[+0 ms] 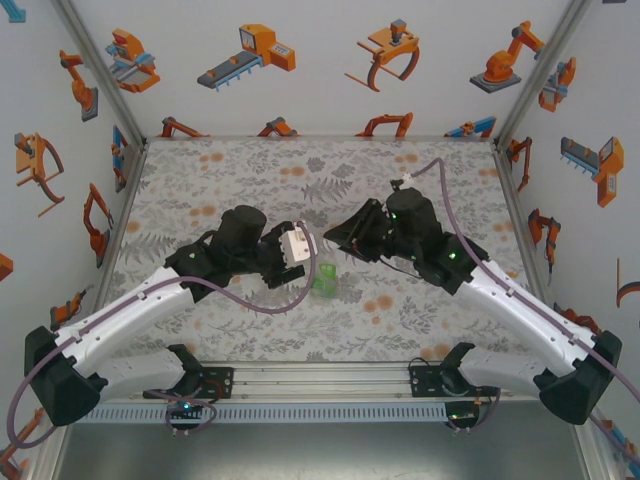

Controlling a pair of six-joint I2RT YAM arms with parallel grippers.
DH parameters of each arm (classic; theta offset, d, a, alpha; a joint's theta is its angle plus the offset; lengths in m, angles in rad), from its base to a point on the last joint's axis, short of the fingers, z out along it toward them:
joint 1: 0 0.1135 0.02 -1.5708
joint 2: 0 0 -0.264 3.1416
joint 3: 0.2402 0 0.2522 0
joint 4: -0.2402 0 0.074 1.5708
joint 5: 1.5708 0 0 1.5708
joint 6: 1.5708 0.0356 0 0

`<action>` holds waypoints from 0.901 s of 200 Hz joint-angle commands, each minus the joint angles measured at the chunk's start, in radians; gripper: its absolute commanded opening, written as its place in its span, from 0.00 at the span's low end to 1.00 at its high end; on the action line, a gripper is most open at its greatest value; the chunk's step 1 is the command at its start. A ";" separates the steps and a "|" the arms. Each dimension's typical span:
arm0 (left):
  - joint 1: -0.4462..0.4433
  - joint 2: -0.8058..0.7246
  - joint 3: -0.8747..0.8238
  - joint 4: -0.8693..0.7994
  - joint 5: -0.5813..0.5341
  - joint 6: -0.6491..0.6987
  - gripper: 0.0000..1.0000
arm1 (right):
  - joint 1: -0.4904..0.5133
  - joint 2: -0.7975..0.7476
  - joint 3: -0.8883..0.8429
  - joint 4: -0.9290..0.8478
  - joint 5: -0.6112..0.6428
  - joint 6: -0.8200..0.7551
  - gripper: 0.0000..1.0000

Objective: Screw on the bottle caps

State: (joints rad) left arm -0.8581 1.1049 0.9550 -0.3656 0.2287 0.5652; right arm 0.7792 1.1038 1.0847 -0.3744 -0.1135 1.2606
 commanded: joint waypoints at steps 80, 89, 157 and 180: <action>-0.036 -0.048 0.007 0.094 0.121 0.023 0.00 | 0.016 -0.039 0.221 -0.150 0.023 -0.408 0.68; -0.035 -0.047 0.015 0.081 0.123 0.024 0.00 | 0.015 -0.047 0.233 -0.149 0.024 -0.482 0.67; -0.034 -0.048 0.058 -0.059 0.174 0.086 0.00 | 0.016 -0.162 0.221 -0.166 -0.334 -1.321 0.53; -0.035 -0.061 0.066 -0.094 0.211 0.111 0.00 | 0.015 -0.181 0.222 -0.234 -0.467 -1.561 0.53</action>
State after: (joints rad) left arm -0.8913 1.0740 0.9821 -0.3962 0.3714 0.6239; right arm 0.7895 0.9379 1.2926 -0.5346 -0.3710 0.1005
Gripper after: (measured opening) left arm 0.586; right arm 0.525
